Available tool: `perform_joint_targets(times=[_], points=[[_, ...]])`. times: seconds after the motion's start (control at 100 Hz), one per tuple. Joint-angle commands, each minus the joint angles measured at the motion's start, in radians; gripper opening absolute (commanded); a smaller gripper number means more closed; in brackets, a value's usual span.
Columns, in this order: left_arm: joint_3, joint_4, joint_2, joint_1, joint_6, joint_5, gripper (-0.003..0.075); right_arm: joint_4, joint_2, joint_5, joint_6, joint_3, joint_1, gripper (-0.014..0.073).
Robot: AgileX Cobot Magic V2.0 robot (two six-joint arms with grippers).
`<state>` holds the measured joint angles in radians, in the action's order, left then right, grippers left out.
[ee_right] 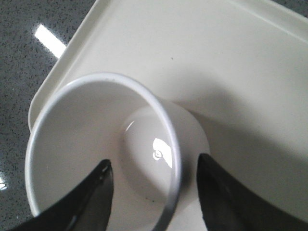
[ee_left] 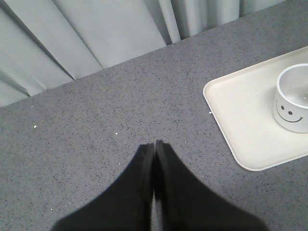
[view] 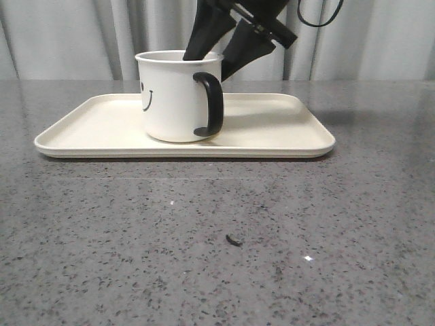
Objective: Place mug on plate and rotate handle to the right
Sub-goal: 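Lower the right gripper into the mug and grasp its rim, then lift the mug with the right gripper and rotate it, turning the handle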
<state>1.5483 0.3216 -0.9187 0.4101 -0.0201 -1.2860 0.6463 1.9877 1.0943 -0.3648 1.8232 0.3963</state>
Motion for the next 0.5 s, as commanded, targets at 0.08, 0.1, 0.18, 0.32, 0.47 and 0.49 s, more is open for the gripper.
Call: perform_joint_targets(times=[0.08,0.1,0.18,0.32,0.47,0.49], points=[[0.018,0.017,0.004,0.006,-0.010,0.023,-0.0019,0.042,-0.037,-0.030,-0.004,0.031,0.002,0.0361],[0.018,0.017,0.004,0.006,-0.010,0.023,-0.0019,0.042,-0.037,-0.030,-0.004,0.031,0.002,0.0341],[0.018,0.017,0.004,0.006,-0.010,0.023,-0.0019,0.042,-0.037,-0.033,-0.004,0.031,0.002,0.0225],[0.018,0.017,0.004,0.006,-0.010,0.023,-0.0019,0.042,-0.037,-0.039,-0.004,0.031,0.002,-0.0002],[0.018,0.017,0.004,0.006,-0.010,0.023,-0.0019,0.051,-0.037,-0.042,-0.004,0.037,0.002,-0.0063],[0.018,0.017,0.004,0.006,-0.010,0.023,-0.0019,0.054,-0.037,-0.041,-0.004,0.039,0.002,-0.0063]])
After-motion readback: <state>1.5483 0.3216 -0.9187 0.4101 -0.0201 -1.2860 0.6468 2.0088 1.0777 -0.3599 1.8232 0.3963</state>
